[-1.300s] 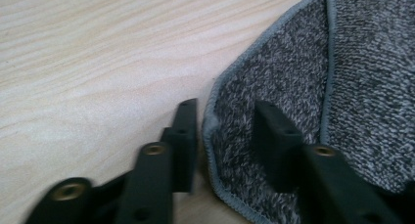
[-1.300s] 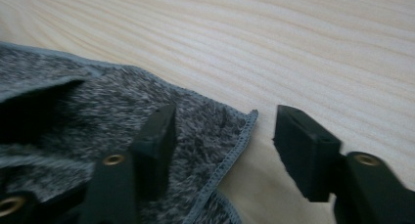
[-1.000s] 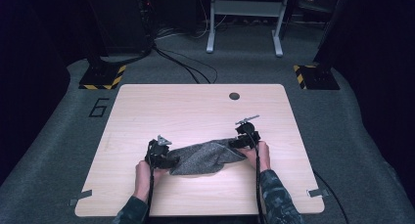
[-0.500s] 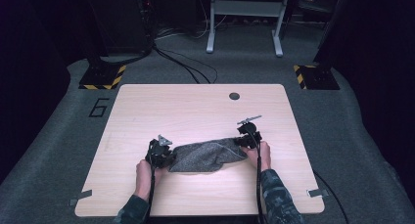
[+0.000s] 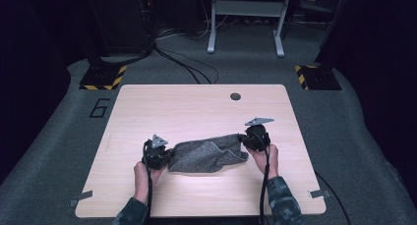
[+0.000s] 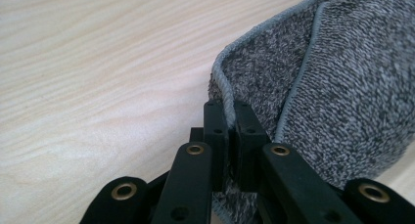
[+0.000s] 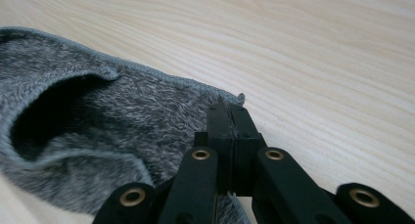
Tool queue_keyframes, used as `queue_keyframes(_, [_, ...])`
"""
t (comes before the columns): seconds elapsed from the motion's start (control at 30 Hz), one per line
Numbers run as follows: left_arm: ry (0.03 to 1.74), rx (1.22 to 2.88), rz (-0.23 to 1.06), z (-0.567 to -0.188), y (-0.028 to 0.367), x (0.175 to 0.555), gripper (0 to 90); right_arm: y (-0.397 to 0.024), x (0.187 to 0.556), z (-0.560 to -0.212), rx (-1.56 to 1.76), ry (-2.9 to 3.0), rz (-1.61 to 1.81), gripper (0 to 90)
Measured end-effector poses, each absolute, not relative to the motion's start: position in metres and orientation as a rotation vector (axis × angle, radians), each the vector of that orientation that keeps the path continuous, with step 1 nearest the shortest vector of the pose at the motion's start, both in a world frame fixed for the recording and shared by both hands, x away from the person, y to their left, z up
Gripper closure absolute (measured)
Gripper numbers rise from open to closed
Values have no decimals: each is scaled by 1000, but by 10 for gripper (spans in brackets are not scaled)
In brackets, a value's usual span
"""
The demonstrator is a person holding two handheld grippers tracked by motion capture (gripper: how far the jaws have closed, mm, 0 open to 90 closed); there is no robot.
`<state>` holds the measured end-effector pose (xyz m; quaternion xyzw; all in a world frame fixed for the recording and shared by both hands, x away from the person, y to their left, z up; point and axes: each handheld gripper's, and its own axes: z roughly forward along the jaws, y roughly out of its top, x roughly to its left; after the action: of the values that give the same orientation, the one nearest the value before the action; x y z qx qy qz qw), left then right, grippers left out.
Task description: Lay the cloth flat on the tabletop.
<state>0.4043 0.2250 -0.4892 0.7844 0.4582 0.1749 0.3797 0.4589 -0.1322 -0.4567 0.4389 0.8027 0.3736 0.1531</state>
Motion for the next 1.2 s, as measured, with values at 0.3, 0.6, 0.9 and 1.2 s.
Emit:
queue_keyframes(0.3, [1145, 2007, 412, -486, 224, 392, 866, -140, 424, -447, 1241, 2291, 1108, 900])
queue_keyframes(0.6, [1145, 2064, 434, -484, 225, 426, 874, -139, 445, -452, 1251, 2300, 1062, 900])
queue_keyframes(0.9, [1000, 1983, 815, -345, 215, 500, 876, -132, 520, -355, 1156, 2118, 1048, 900])
queue_keyframes(1.2, [760, 1948, 976, -339, 209, 426, 871, -132, 450, -299, 924, 2013, 1163, 900])
